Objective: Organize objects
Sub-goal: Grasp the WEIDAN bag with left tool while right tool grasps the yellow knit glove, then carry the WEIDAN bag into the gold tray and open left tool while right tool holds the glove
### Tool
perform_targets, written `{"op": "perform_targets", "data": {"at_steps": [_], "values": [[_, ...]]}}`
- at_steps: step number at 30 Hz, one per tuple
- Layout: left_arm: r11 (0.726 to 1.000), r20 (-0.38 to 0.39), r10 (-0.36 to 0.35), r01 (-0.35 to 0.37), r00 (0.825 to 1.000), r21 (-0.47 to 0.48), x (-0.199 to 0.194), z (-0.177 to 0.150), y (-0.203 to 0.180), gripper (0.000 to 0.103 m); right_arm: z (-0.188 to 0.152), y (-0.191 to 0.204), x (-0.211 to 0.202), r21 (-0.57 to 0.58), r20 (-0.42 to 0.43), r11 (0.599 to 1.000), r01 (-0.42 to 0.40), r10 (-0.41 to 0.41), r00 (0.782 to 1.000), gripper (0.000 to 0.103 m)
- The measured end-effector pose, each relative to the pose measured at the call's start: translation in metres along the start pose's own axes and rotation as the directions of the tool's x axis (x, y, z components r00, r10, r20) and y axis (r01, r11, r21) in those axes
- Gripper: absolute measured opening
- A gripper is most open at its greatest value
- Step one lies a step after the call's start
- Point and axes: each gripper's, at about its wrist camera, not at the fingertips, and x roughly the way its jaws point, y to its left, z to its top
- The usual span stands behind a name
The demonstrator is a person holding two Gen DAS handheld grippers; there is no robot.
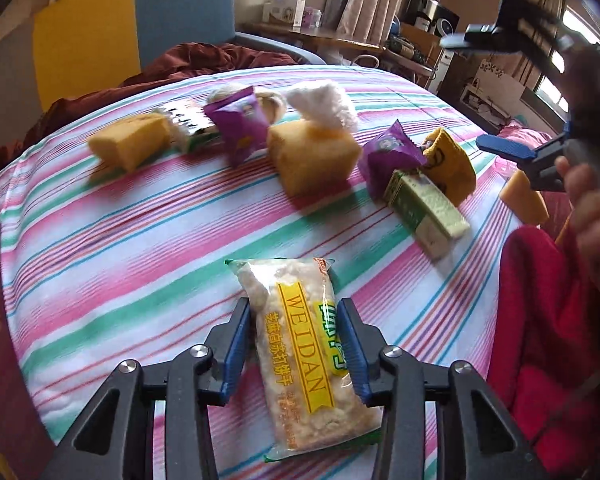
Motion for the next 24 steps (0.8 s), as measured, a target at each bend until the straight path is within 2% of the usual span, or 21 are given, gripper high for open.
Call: {"op": "perform_targets", "data": {"at_steps": [5, 8, 10, 13, 15, 16, 19, 20, 24], "values": [[0.999, 0.02, -0.009, 0.01, 1.0, -0.035, -0.017, -0.019, 0.017, 0.043, 0.001, -0.008, 0.011, 0.023, -0.032, 0.988, 0.155, -0.154, 0.988, 0.097], [0.998, 0.036, -0.019, 0.021, 0.999, -0.054, -0.019, -0.026, 0.021, 0.043, 0.001, -0.017, 0.019, 0.055, -0.076, 0.965, 0.258, -0.253, 0.964, 0.097], [0.998, 0.04, -0.022, 0.025, 0.999, -0.06, -0.018, -0.028, 0.02, 0.043, 0.002, -0.024, 0.023, 0.074, -0.101, 0.954, 0.292, -0.284, 0.953, 0.097], [0.997, 0.046, -0.03, 0.033, 0.998, -0.065, -0.019, -0.03, 0.022, 0.043, 0.0, -0.028, 0.032, 0.061, -0.148, 0.93, 0.363, -0.351, 0.925, 0.097], [0.997, 0.053, -0.035, 0.038, 0.998, -0.07, -0.016, -0.029, 0.019, 0.043, -0.002, -0.029, 0.043, 0.046, -0.199, 0.929, 0.368, -0.352, 0.914, 0.095], [0.997, 0.057, -0.036, 0.04, 0.998, -0.072, -0.021, -0.033, 0.021, 0.043, -0.003, -0.029, 0.047, 0.041, -0.221, 0.93, 0.366, -0.348, 0.911, 0.093], [0.997, 0.064, -0.039, 0.043, 0.997, -0.071, -0.021, -0.033, 0.021, 0.043, -0.005, -0.029, 0.054, 0.023, -0.241, 0.923, 0.385, -0.369, 0.898, 0.075], [0.997, 0.068, -0.038, 0.043, 0.997, -0.07, -0.021, -0.034, 0.021, 0.043, -0.006, -0.028, 0.057, 0.01, -0.25, 0.922, 0.387, -0.373, 0.894, 0.065], [0.997, 0.078, -0.036, 0.041, 0.996, -0.063, -0.022, -0.035, 0.021, 0.043, -0.005, -0.025, 0.057, -0.021, -0.226, 0.916, 0.401, -0.395, 0.89, 0.055]]}}
